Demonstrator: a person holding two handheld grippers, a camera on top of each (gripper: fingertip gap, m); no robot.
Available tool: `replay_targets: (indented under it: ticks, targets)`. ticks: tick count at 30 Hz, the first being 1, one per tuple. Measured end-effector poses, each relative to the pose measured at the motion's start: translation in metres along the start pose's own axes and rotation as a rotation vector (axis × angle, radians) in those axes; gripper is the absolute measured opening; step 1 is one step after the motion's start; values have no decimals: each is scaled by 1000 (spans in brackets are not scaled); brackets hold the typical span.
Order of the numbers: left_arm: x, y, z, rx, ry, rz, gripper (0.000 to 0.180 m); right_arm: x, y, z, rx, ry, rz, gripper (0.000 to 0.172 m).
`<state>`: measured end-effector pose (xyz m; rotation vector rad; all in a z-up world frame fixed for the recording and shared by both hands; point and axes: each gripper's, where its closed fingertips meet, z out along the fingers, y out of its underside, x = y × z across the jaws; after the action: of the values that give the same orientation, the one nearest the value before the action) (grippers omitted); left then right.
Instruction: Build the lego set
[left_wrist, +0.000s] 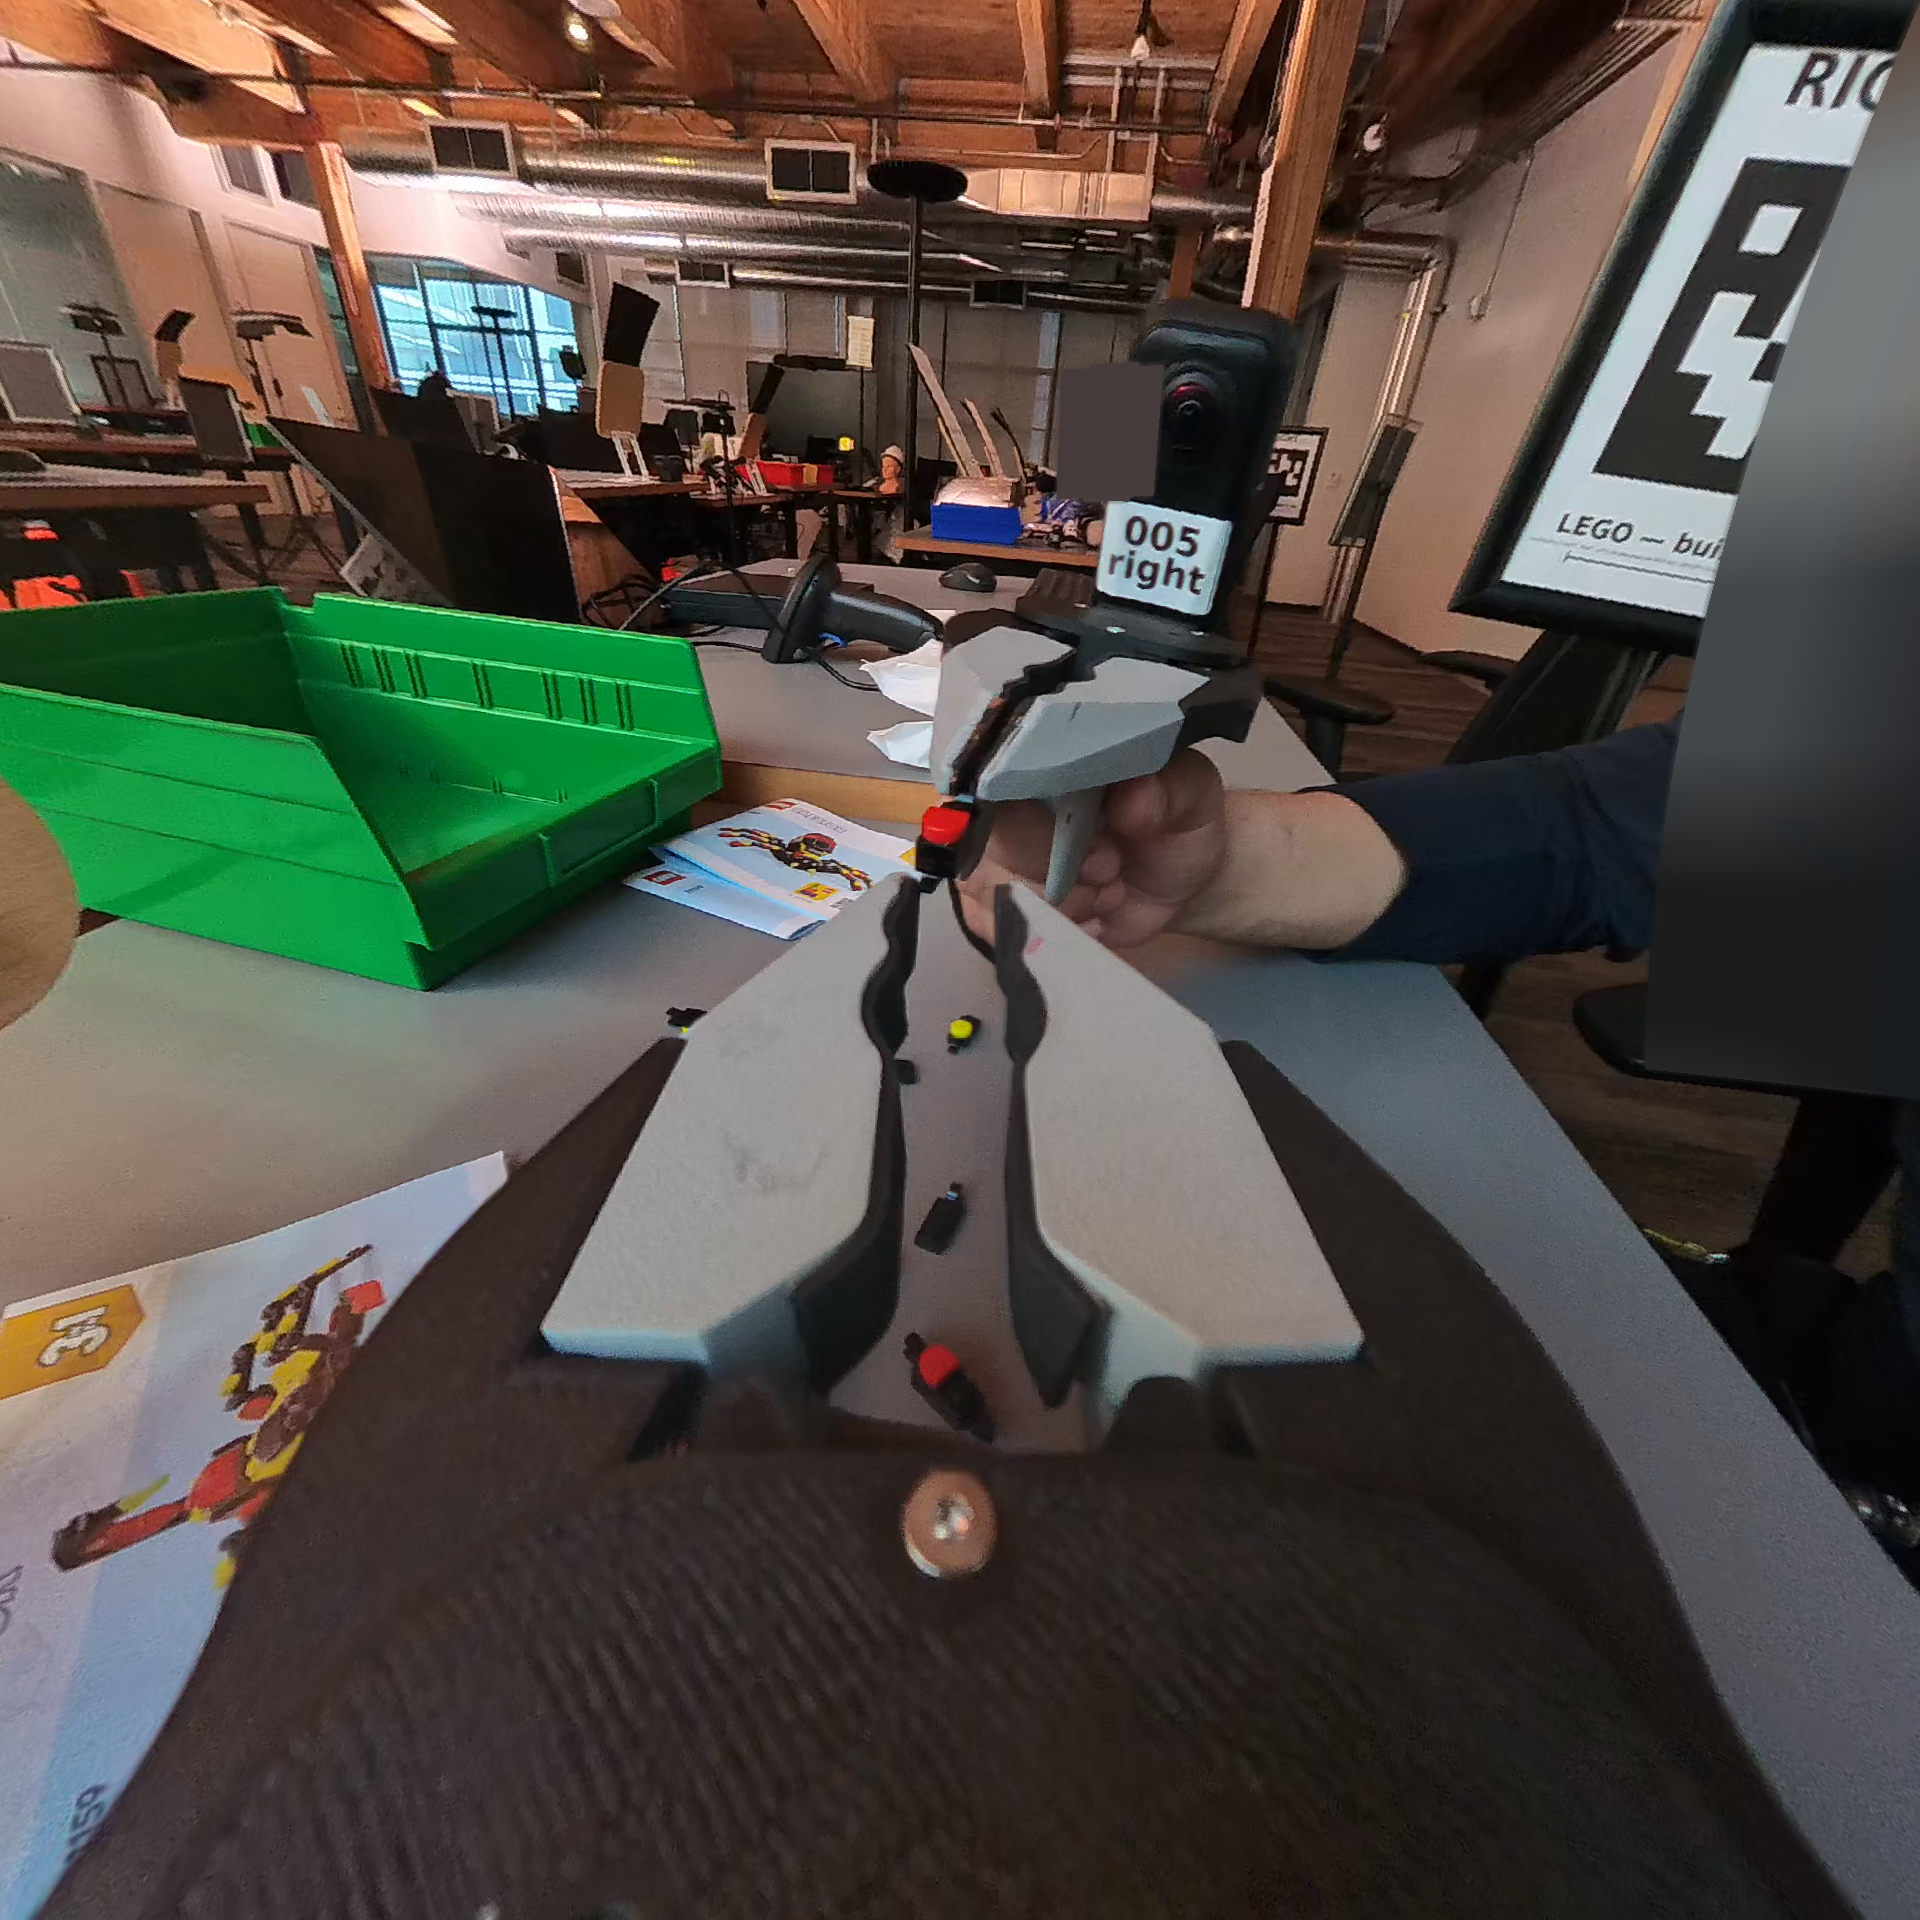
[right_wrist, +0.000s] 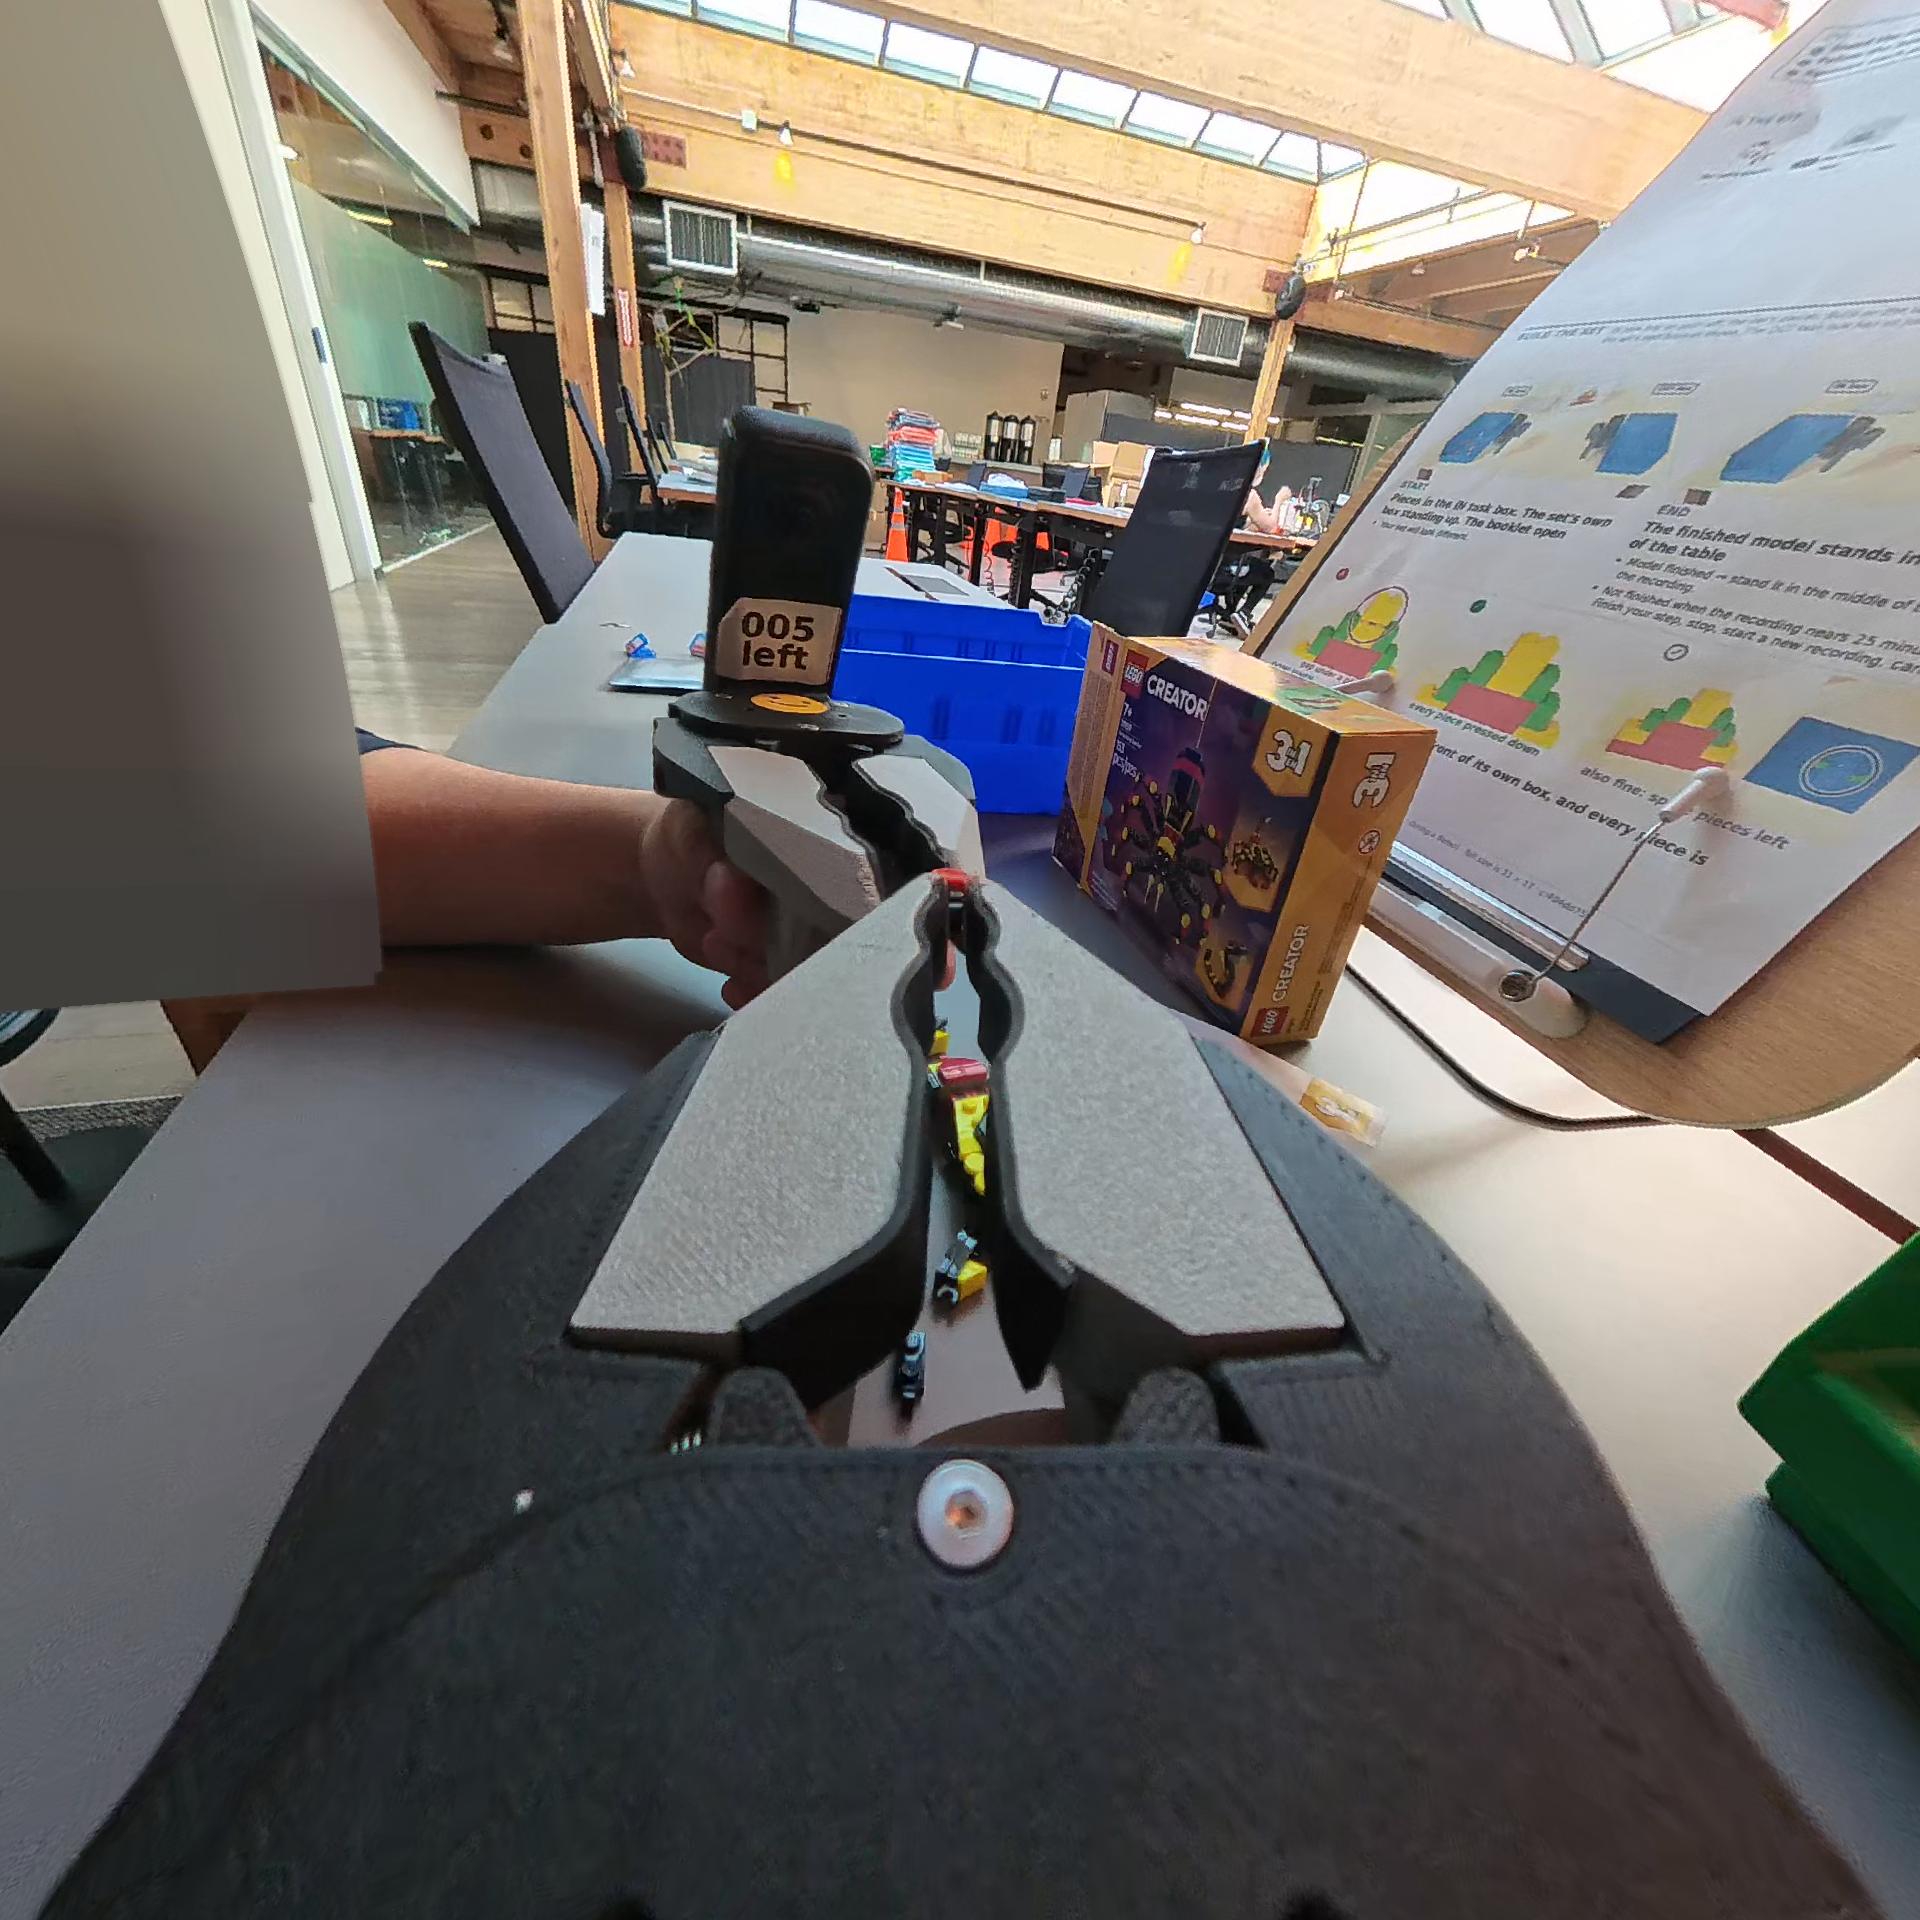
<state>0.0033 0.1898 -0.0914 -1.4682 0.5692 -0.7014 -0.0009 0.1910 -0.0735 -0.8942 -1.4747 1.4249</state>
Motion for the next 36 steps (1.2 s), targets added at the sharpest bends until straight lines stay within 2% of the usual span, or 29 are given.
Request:
replay_targets:
  ticks: [5, 13, 18, 23, 29, 36]
  targets:
    - [-3, -8, -1, 62, -3, -49, 3, -1, -2, 1, 26, -3, 31, 0]
    - [1, -8, 1, 68, 32, -93, 9, -3, 0, 3, 27, -14, 41, 0]
    - [4, -8, 0, 62, 32, -40, 1, -5, -1, 3, 30, -28, 50, 0]
    - [3, -8, 0, 74, 48, -106, 3, -5, 2, 4, 16, -35, 73, 0]
    - [3, -8, 1, 65, 25, -52, 3, -6, 2, 4, 21, -54, 109, 0]
    - [1, -2, 1, 22, 3, 10, 0, -4, 7, 5, 15, -107, 242, 0]
